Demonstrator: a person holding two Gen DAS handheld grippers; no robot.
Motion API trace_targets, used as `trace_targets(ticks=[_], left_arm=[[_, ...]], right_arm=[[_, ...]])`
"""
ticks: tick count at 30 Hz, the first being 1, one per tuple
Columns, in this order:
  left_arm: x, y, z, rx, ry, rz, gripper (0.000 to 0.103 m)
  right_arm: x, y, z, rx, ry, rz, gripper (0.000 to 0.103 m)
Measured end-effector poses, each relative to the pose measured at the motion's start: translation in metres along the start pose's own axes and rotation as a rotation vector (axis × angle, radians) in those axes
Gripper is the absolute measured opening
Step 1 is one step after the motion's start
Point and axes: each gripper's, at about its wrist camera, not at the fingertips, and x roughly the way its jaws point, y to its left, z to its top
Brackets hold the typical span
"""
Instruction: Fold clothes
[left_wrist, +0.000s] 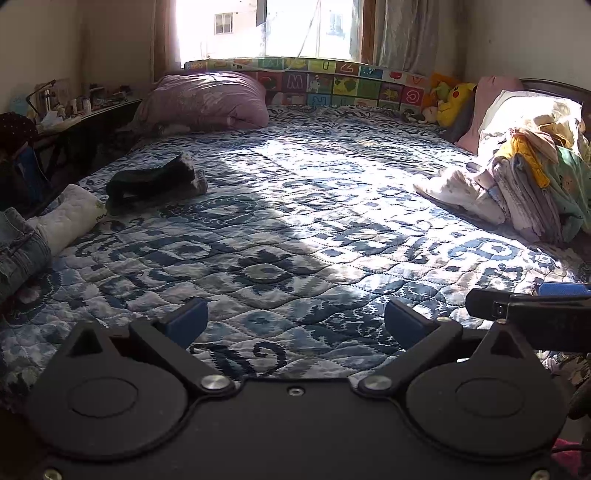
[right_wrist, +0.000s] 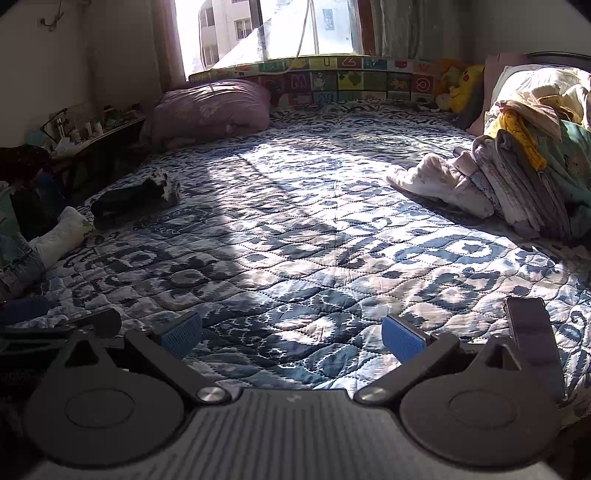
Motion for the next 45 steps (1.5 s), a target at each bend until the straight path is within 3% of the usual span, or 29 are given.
trace_targets(ticks=[16, 21, 34, 45], left_arm=[[0.001, 0.002, -0.002, -0.032, -0.019, -0.017, 0.103], [0.005, 0.001, -0.002, -0.017, 0.038, -0.029, 0.103], [-0.002, 0.005, -0.001, -0.024, 0.026, -0.074, 0.103], [-0.009, 0.007, 0.000, -0.018, 0.023, -0.070, 0.103]], right_arm=[[-0.001, -0.002, 0.000, -0.003, -0.004, -0.008, 0.103], [0.002, -0.002, -0.002, 0.002, 0.005, -0.005, 0.103], [-0.002, 0.004, -0.001, -0.017, 0.005, -0.013, 0.103], [-0.013, 0.010, 0.002, -0.032, -0.013, -0.026, 0.103]])
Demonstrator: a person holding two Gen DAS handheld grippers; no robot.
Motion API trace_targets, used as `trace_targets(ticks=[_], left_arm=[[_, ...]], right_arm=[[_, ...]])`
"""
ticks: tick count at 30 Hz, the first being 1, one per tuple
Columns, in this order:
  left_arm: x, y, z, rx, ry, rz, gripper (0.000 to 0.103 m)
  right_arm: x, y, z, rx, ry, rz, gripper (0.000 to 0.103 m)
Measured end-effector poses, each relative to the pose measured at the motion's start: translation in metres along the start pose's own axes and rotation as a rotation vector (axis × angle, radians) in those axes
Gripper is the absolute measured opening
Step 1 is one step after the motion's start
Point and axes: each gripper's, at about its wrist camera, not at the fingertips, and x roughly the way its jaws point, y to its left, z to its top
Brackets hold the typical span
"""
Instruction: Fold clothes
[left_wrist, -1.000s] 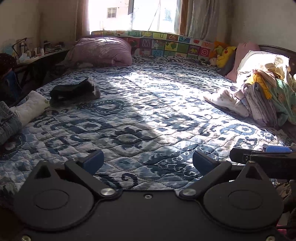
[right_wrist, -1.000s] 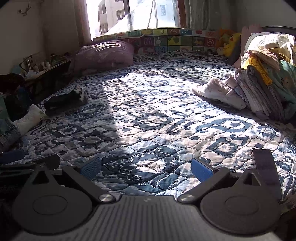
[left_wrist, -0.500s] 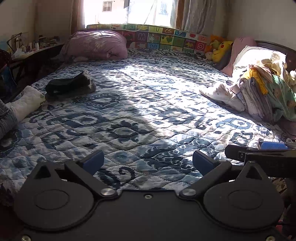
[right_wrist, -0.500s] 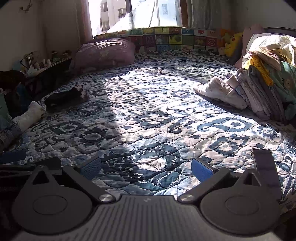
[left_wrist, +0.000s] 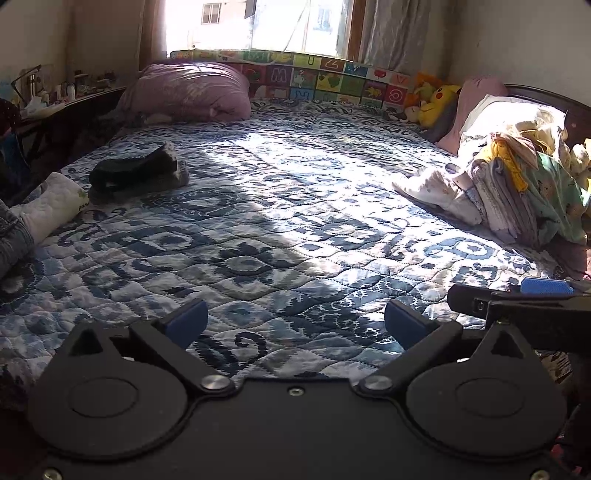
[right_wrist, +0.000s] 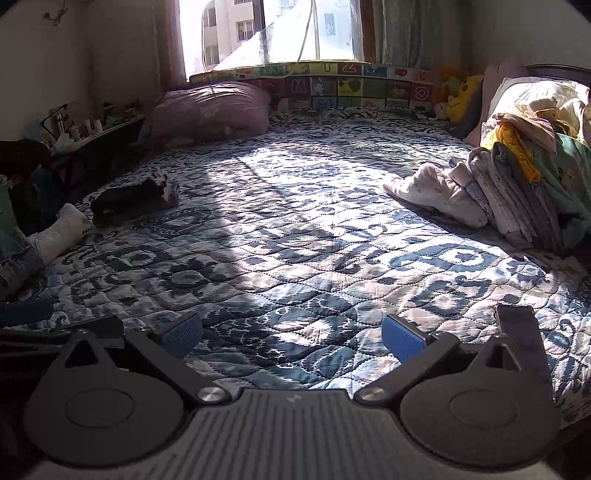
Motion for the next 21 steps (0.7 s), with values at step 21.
trace_targets(ticks=[21], left_arm=[[0.007, -0.001, 0.008, 0.009, -0.036, 0.029, 0.103]], right_arm=[[0.010, 0.000, 0.008, -0.027, 0.000, 0.001, 0.103]])
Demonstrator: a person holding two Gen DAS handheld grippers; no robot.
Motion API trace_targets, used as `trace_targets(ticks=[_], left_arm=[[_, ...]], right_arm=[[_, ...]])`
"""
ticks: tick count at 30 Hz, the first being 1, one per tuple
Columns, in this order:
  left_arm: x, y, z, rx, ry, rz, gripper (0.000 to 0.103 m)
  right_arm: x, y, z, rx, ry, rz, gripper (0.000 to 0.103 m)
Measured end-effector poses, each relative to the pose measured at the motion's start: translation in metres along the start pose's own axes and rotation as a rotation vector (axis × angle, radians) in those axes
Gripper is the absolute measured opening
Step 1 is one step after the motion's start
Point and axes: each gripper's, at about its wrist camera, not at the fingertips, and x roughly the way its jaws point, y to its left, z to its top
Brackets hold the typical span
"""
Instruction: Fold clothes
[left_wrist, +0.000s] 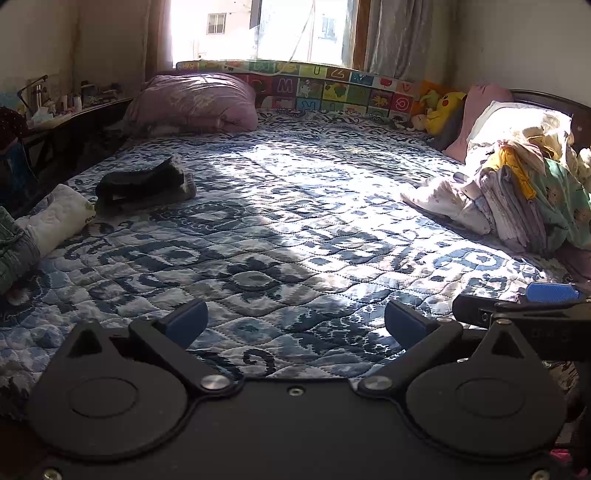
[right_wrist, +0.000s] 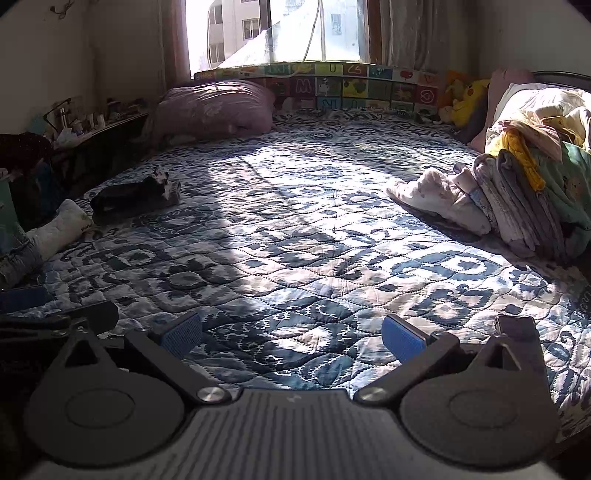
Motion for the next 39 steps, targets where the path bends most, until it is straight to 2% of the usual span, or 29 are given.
trace_targets(ticks=[6, 11, 13, 18, 23, 28, 33, 36, 39], left_arm=[[0.031, -0.002, 0.006, 0.032, 0.015, -0.049, 0.103], [0.071, -0.003, 0.014, -0.050, 0.077, -0.129, 0.103], [0.092, -0.011, 0.019, -0.048, 0.132, -0.144, 0.103], [0.135, -0.036, 0.036, -0.063, 0.216, -0.251, 0.103], [0.172, -0.076, 0.054, 0.034, 0.226, -0.257, 0.103], [0.201, -0.122, 0.068, 0.158, 0.218, -0.311, 0.102], [0.231, -0.164, 0.088, 0.206, 0.224, -0.384, 0.102], [0.243, -0.190, 0.101, 0.239, 0.201, -0.439, 0.102], [0.253, -0.220, 0.116, 0.273, 0.166, -0.481, 0.102]], right_arm=[[0.031, -0.014, 0.002, -0.016, -0.038, 0.021, 0.103], [0.059, -0.037, -0.007, 0.029, -0.084, 0.005, 0.103], [0.070, -0.050, -0.013, 0.045, -0.111, -0.022, 0.103], [0.095, -0.090, -0.025, 0.150, -0.104, -0.038, 0.103], [0.106, -0.120, -0.036, 0.195, -0.121, -0.092, 0.103], [0.106, -0.148, -0.040, 0.292, -0.123, -0.137, 0.103], [0.094, -0.169, -0.038, 0.355, -0.179, -0.174, 0.103], [0.086, -0.188, -0.028, 0.384, -0.217, -0.225, 0.103], [0.089, -0.219, 0.000, 0.441, -0.232, -0.287, 0.103]])
